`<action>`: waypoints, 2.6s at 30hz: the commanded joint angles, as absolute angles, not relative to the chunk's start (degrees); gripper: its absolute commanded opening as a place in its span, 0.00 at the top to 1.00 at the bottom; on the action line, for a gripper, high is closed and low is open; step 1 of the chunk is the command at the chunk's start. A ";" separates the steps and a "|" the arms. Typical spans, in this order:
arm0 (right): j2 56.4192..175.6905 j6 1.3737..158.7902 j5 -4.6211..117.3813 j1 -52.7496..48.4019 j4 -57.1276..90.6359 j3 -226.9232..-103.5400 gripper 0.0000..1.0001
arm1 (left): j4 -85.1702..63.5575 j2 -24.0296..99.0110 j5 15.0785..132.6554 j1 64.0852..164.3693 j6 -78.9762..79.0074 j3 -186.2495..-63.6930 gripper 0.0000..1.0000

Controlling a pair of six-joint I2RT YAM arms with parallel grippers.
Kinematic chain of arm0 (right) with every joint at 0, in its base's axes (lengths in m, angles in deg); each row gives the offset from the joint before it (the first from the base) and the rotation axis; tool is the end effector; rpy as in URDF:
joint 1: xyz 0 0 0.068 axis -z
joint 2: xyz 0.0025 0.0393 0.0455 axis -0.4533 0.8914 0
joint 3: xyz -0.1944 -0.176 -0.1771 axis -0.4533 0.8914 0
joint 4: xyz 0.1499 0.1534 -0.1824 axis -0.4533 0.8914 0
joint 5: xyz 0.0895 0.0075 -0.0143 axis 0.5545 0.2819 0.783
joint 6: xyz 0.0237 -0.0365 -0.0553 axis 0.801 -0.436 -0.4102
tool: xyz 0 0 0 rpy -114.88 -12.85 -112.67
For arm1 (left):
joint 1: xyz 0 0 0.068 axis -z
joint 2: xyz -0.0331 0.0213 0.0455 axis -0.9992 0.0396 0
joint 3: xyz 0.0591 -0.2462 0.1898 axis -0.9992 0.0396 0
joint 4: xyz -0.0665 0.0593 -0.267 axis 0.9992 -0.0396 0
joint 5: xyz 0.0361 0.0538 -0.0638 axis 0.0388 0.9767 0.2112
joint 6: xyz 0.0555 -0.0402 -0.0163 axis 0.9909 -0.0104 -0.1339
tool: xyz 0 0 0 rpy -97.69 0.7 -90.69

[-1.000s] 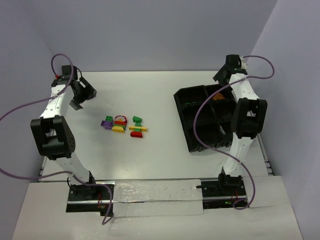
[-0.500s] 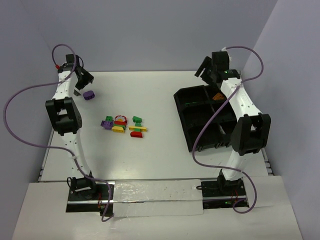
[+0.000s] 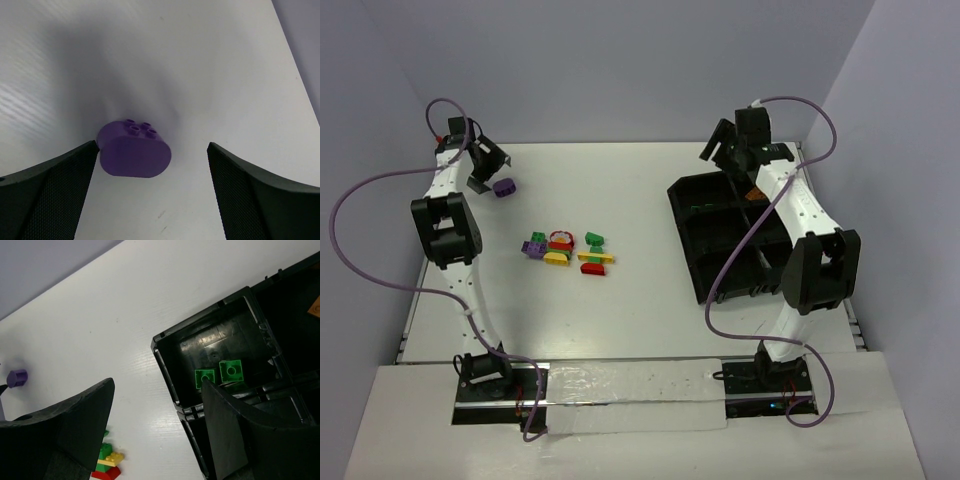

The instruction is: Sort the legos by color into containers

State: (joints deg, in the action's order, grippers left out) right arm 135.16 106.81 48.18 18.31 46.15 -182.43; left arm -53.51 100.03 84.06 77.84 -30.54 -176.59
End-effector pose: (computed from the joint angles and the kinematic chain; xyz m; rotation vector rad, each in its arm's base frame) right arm 0.4461 0.0673 0.3632 0.4906 2.1971 0.3906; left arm 0.5888 0.1046 0.2059 -1.1242 2.2726 -0.1826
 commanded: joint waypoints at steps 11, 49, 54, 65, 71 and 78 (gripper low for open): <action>131.58 106.89 51.25 16.93 44.74 -178.00 0.22 | -46.49 96.01 81.48 84.81 -23.89 -163.18 0.03; 129.67 104.29 50.14 15.88 48.50 -176.56 0.22 | -45.60 108.16 83.62 86.09 -4.40 -180.51 0.09; 130.22 104.24 49.27 15.70 49.26 -177.81 0.22 | -46.82 108.83 85.21 86.32 -5.83 -180.24 0.20; 130.68 104.83 49.79 15.24 49.56 -178.98 0.22 | -45.97 103.95 86.71 87.29 -7.38 -170.80 0.65; 129.99 105.29 49.62 14.65 49.44 -178.54 0.22 | -48.88 99.07 86.52 90.01 -7.99 -170.83 1.00; 128.30 105.07 49.27 14.56 49.56 -177.81 0.22 | -49.83 87.82 86.50 94.70 -9.16 -166.83 1.00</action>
State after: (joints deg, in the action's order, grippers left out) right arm 132.18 105.17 50.41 15.05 49.70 -176.27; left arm -47.63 98.48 87.60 91.25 -7.68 -168.03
